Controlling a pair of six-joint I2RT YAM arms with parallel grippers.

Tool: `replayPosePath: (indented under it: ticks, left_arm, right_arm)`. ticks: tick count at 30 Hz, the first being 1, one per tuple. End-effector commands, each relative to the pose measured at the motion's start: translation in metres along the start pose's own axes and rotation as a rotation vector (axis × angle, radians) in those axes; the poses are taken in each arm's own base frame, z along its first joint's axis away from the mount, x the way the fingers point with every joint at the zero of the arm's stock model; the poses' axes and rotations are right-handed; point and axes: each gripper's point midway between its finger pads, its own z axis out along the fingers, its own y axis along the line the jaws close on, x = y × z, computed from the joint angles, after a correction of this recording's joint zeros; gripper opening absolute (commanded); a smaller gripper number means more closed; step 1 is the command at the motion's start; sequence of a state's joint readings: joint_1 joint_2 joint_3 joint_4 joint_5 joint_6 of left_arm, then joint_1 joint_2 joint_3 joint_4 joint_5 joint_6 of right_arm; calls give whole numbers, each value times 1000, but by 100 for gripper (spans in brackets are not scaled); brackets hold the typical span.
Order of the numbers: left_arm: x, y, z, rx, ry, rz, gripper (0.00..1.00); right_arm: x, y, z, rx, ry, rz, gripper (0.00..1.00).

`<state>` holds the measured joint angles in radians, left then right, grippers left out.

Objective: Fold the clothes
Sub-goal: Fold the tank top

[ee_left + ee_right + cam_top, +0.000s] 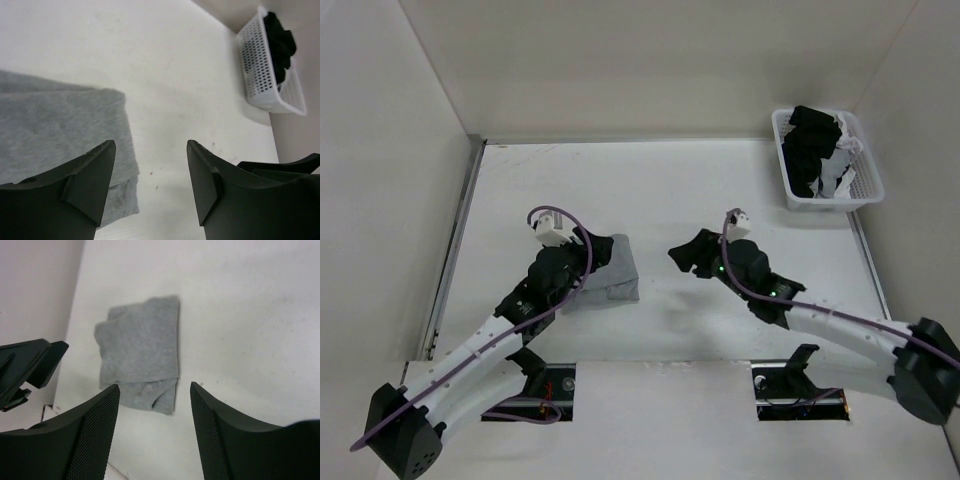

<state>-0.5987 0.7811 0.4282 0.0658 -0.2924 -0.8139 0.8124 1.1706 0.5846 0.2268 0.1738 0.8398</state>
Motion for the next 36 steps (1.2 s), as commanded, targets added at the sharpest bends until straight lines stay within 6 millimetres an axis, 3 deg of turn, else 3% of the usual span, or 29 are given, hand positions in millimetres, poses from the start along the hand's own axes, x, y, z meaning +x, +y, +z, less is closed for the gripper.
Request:
replayPosePath:
  ticks: [1,7,12,16,22,25,31,36]
  left_arm:
    - [-34,-24,-11,23,-100,118,59]
    - [-92,-67,-29,64,-214,158,65]
    - [-130,-72,-37,21,-289,154,66]
    - [-148,-50,-41,-73,-340,126,67]
    - [-142,15,-31,-281,-325,57,68]
    - [-145,36,-30,-341,-305,31,68]
    - [-153,72,-40,-416,-343,-69,66]
    - [-149,89,-36,-444,-327,-103,65]
  right_arm:
    - [-23,-17,-24,37,-136,-75,66]
    - [-42,-44,-57,58,-250,-64,74]
    - [-39,-60,-67,66,-293,-41,76]
    - [-38,-74,-69,94,-314,-33,77]
    - [-37,-90,-63,125,-333,-20,77]
    - [-31,-98,-60,141,-328,-31,77]
    - [-29,-107,-61,158,-330,-19,76]
    - [-28,-112,-60,169,-330,-6,76]
